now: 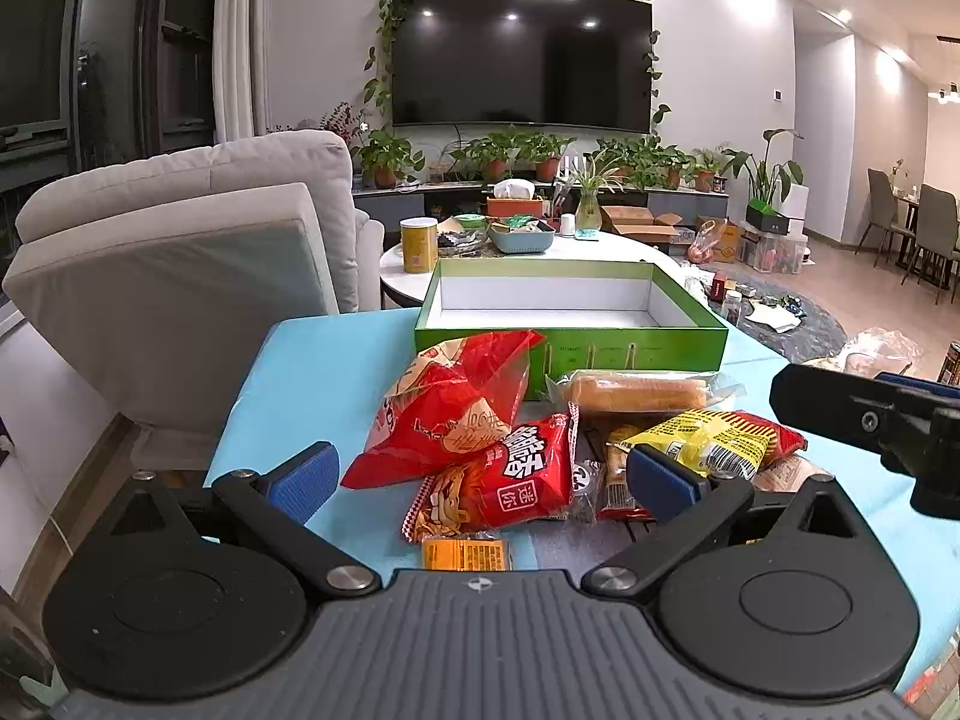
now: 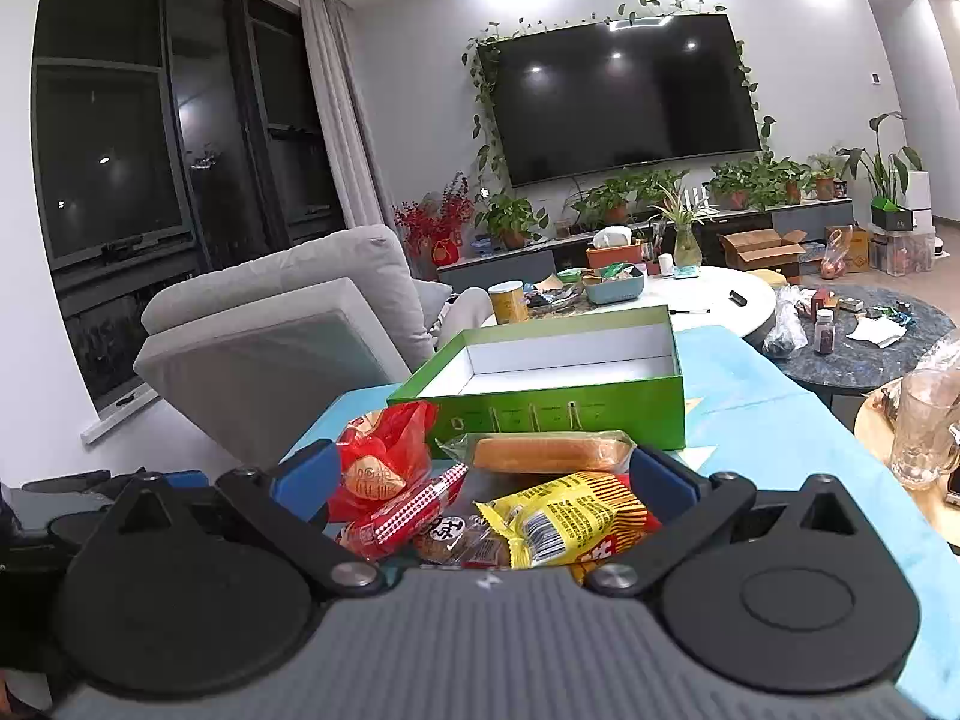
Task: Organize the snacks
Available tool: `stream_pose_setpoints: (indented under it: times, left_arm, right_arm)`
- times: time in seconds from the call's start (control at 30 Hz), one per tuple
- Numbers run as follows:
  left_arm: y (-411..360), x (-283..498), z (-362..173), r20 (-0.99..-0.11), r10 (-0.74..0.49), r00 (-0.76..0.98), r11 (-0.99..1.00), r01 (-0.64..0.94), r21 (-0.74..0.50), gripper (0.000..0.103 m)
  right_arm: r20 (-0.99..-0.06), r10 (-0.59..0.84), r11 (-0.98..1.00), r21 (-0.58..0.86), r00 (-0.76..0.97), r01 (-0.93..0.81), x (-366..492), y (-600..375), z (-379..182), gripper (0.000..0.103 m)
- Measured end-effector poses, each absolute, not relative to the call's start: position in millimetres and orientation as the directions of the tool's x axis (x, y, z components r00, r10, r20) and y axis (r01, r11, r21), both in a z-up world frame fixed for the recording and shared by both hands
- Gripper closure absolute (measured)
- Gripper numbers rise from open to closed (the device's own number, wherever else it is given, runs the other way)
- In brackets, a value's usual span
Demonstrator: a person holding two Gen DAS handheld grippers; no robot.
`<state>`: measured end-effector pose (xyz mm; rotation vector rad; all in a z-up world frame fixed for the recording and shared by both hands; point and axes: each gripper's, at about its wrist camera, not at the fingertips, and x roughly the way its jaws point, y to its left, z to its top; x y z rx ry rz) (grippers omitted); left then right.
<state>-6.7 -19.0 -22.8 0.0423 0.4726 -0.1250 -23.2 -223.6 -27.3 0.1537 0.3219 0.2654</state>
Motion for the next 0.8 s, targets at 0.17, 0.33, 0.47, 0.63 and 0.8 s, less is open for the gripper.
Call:
stream_pose_setpoints:
  times: [0.17,0.33,0.47,0.63,0.8]
  left_arm:
    - [-18.6,-5.5,-24.8,-0.454,-0.109,0.884,0.992,0.126,0.007,0.0]
    - [-18.3,-6.4,-25.5,-0.454,-0.111,0.884,0.992,0.127,0.006,0.0]
    - [-18.2,-7.1,-25.1,-0.452,-0.111,0.885,0.992,0.127,0.005,0.0]
    - [-18.4,-7.7,-26.0,-0.449,-0.113,0.886,0.991,0.132,0.011,0.0]
    - [-19.2,-8.8,-28.0,-0.448,-0.114,0.887,0.991,0.134,0.013,0.0]
  right_arm:
    - [-0.292,0.286,0.952,0.193,0.912,-0.237,-24.9,-222.9,-28.3,0.038]
    - [-0.279,0.304,0.945,0.208,0.911,-0.252,-26.7,-223.0,-28.6,0.038]
    - [-0.277,0.303,0.946,0.201,0.912,-0.253,-27.6,-221.2,-28.6,0.038]
    - [-0.278,0.302,0.946,0.202,0.912,-0.252,-27.5,-221.5,-28.7,0.038]
    - [-0.279,0.301,0.947,0.201,0.912,-0.251,-29.0,-220.3,-29.0,0.038]
